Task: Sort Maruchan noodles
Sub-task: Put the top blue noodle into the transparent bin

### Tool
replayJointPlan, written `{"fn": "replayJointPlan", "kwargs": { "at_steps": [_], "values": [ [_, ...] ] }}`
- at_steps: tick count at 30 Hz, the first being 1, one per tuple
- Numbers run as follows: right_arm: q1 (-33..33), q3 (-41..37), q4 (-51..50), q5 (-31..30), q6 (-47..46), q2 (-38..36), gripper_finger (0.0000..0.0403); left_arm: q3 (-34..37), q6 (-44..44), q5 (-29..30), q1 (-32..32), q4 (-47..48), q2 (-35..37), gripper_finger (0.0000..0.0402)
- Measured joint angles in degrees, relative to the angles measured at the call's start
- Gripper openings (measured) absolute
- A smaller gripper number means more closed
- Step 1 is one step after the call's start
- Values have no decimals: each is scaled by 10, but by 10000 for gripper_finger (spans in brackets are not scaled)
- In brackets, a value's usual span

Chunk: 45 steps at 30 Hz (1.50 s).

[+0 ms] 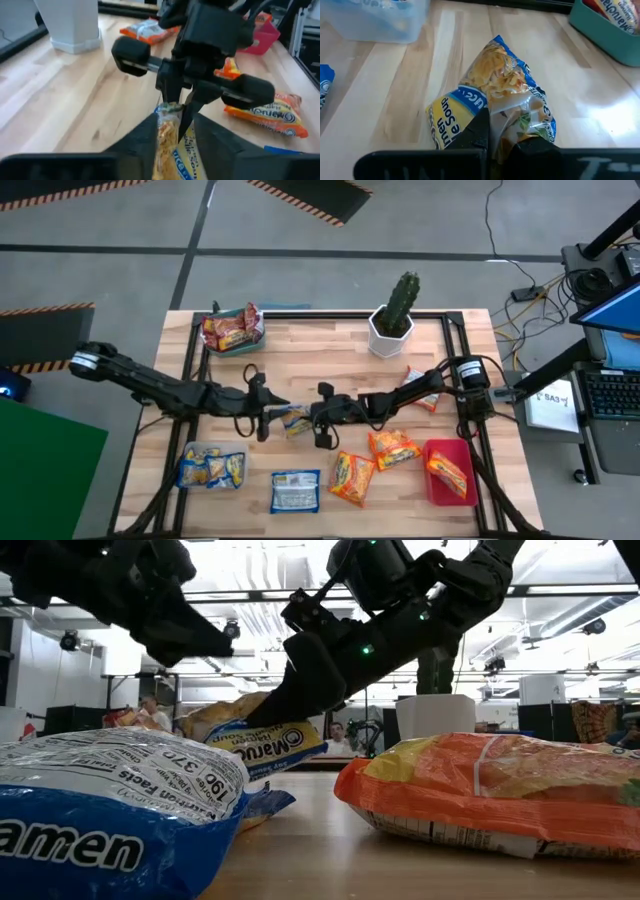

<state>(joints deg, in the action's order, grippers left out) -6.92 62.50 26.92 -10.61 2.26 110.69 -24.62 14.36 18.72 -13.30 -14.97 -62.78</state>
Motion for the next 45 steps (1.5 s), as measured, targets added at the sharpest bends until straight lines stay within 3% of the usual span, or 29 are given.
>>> {"fn": "replayJointPlan", "kwargs": {
  "at_steps": [9, 17, 22, 29, 38, 45],
  "values": [
    [0, 0, -1, 0, 6, 0, 9, -1, 12, 19, 1, -27, -90, 238],
    [-1, 0, -2, 1, 9, 0, 9, -1, 12, 32, 12, -52, -173, 267],
    [-1, 0, -3, 2, 10, 0, 9, -1, 12, 16, 12, -61, -192, 243],
    [-1, 0, -4, 2, 1, 0, 23, -1, 12, 13, 12, -56, -189, 172],
    [1, -1, -23, 5, -23, -10, 112, -14, 14, 12, 11, -39, -189, 76],
    [9, -1, -127, 5, -28, -68, 187, -87, 8, 12, 5, 102, -189, 38]
  ]
}}
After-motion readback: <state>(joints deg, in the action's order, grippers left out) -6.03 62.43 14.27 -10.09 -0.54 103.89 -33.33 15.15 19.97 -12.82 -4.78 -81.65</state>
